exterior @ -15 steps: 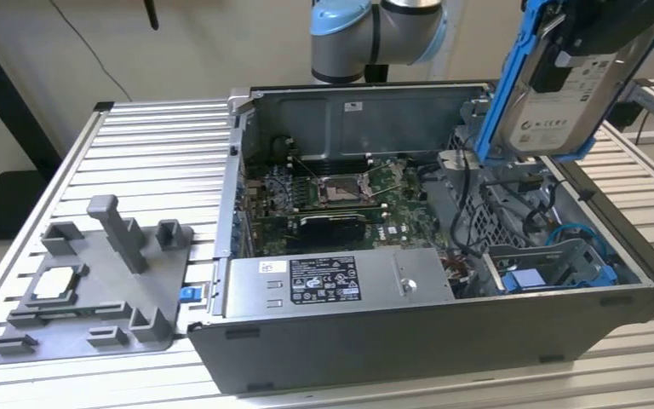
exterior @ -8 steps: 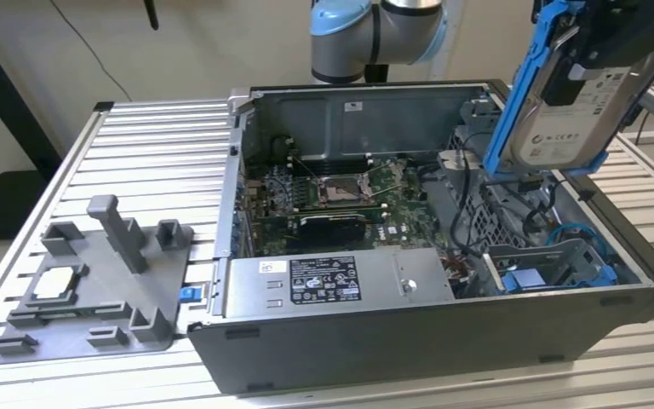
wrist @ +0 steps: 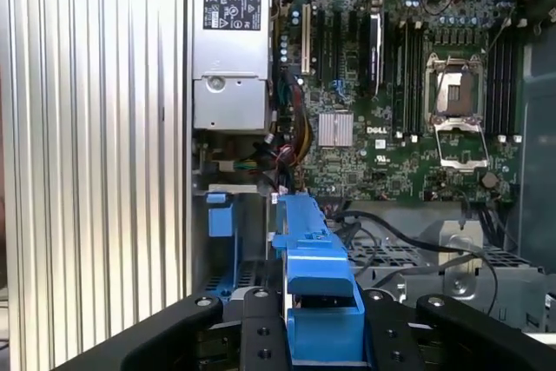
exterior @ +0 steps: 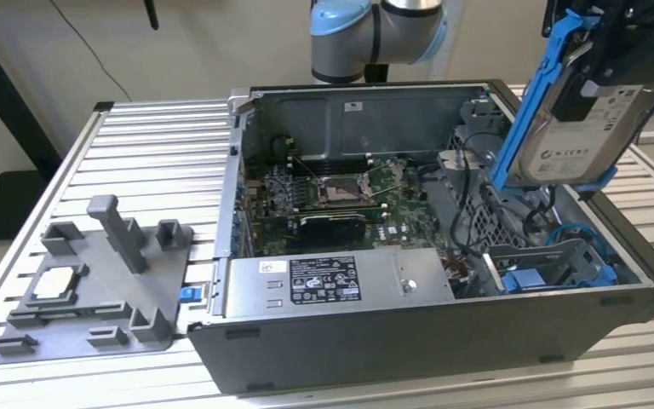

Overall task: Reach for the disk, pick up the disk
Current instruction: 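Pick up the disk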

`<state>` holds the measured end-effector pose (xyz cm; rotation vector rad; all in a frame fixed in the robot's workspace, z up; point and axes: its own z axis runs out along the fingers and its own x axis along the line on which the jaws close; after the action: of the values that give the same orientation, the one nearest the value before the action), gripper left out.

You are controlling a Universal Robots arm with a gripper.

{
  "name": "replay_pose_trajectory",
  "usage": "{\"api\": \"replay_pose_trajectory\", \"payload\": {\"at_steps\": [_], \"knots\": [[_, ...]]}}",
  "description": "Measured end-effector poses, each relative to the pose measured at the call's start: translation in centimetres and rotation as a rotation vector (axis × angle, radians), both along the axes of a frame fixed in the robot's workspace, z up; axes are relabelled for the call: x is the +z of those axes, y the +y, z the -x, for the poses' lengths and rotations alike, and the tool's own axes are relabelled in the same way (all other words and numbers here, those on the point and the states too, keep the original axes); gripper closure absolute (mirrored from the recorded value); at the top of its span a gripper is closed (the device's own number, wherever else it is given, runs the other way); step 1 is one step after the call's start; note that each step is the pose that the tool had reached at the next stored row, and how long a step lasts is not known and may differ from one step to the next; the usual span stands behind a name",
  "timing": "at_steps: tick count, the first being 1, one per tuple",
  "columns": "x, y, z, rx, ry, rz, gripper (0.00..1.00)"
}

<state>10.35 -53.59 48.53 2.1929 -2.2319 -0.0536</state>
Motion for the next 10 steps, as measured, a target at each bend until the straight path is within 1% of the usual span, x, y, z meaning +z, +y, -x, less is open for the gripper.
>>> {"api": "replay_pose_trajectory", "payload": {"at_steps": [4,6,8,10], "knots": [[-0.25,-0.81,-0.4,0.0,0.0132,0.0019,1.0],[-0.49,-1.25,-0.5,0.0,0.018,0.002,1.0],[-0.79,-1.63,-0.7,0.0,0.0213,0.0021,1.0],[-1.16,-1.77,-0.7,0.0,0.0216,0.0017,1.0]]}}
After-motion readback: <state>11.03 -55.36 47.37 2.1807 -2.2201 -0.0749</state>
